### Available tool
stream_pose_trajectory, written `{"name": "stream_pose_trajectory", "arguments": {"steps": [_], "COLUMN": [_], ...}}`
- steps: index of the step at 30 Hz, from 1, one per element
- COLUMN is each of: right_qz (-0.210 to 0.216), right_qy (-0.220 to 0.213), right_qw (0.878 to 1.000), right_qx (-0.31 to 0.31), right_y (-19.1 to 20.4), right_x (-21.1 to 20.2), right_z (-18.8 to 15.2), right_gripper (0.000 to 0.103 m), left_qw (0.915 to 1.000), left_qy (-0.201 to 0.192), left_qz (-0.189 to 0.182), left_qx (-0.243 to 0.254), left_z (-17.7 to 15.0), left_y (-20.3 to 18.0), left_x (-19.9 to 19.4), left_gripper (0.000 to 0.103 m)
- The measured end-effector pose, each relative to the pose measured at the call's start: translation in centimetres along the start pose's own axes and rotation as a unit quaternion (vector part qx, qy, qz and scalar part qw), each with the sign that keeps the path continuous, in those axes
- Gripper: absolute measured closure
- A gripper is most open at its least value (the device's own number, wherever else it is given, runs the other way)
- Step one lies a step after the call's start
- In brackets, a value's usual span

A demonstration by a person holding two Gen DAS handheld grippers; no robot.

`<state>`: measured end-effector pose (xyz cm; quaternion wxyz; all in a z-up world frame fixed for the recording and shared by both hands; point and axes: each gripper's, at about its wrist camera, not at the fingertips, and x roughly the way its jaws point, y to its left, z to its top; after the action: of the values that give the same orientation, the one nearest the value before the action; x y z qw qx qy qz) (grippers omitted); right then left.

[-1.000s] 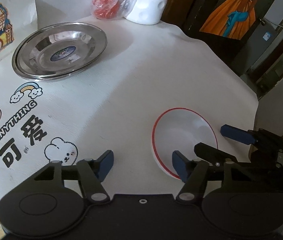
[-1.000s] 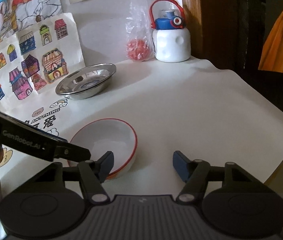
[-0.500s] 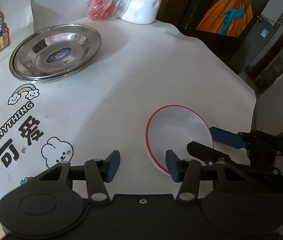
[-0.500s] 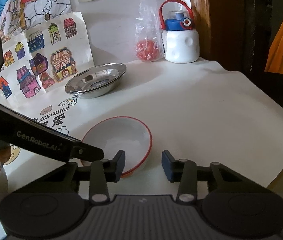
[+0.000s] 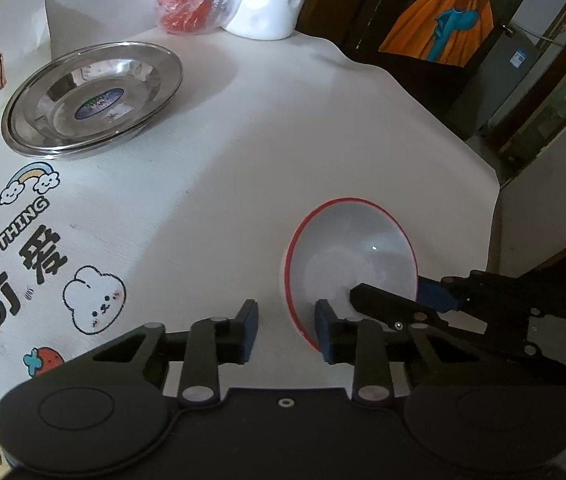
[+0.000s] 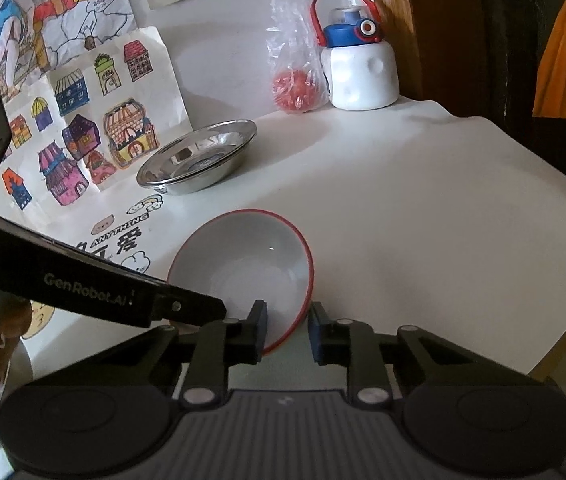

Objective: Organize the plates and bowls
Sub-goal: 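Close the left tool on the second white bowl rim while the right tool grips it too, then lift the second white bowl with both tools, lower it onto the bowl stack, open both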

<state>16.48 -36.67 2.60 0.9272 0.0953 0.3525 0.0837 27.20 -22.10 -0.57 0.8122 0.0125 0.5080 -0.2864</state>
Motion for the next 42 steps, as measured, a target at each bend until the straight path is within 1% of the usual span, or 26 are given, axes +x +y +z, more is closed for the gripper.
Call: {"name": "stream_pose_trajectory", "arguments": {"steps": [2,4,5,7,11,15,18,23,31,37,42], "right_qz": [0.001,0.001,0.001,0.001,0.004,0.008,0.015,0.032,0.076,0.102,0.100], "right_qy": [-0.002,-0.005,-0.008,-0.015,-0.030,-0.048,-0.061,-0.074,-0.075,-0.053,-0.024], "right_qw": [1.000,1.000,1.000,0.999,0.998,0.996,0.996,0.996,0.994,0.993,0.993], "right_qx": [0.007,0.014,0.019,0.031,0.062,0.070,0.066,0.049,0.002,-0.031,-0.056], "right_y": [-0.1,-0.2,-0.2,-0.3,-0.4,0.2,1.2,3.9,10.5,16.0,19.0], "right_x": [0.0,-0.1,-0.2,-0.4,-0.8,-1.8,-3.0,-4.9,-7.2,-7.6,-7.6], "right_z": [-0.1,-0.1,-0.2,-0.5,-1.0,-1.1,-0.9,-0.4,-0.4,-1.3,-2.6], "right_gripper": [0.082,0.084,0.085,0.087,0.091,0.092,0.092,0.092,0.092,0.092,0.092], "left_qw": [1.0000,1.0000,1.0000,1.0000,0.9997,0.9993,0.9985,0.9960,0.9904,0.9880,0.9892], "left_qy": [-0.001,-0.002,-0.003,-0.007,-0.020,-0.032,-0.049,-0.083,-0.128,-0.138,-0.122], "left_qz": [-0.004,-0.007,-0.007,-0.002,0.001,0.001,-0.001,-0.002,0.004,0.022,0.035], "left_qx": [-0.002,-0.004,-0.002,0.002,-0.012,-0.021,-0.025,-0.033,-0.051,-0.065,-0.074], "left_z": [-0.1,-0.2,-0.2,-0.5,-1.2,-2.0,-2.5,-3.6,-7.4,-10.8,-13.6], "left_y": [0.0,-0.1,-0.2,-0.4,-0.4,-0.4,-0.4,0.0,2.4,5.5,7.9], "left_x": [0.0,0.0,-0.1,-0.2,-0.6,-1.2,-2.5,-5.8,-12.2,-16.6,-18.8], "left_gripper": [0.078,0.086,0.087,0.088,0.091,0.091,0.091,0.091,0.091,0.091,0.091]}}
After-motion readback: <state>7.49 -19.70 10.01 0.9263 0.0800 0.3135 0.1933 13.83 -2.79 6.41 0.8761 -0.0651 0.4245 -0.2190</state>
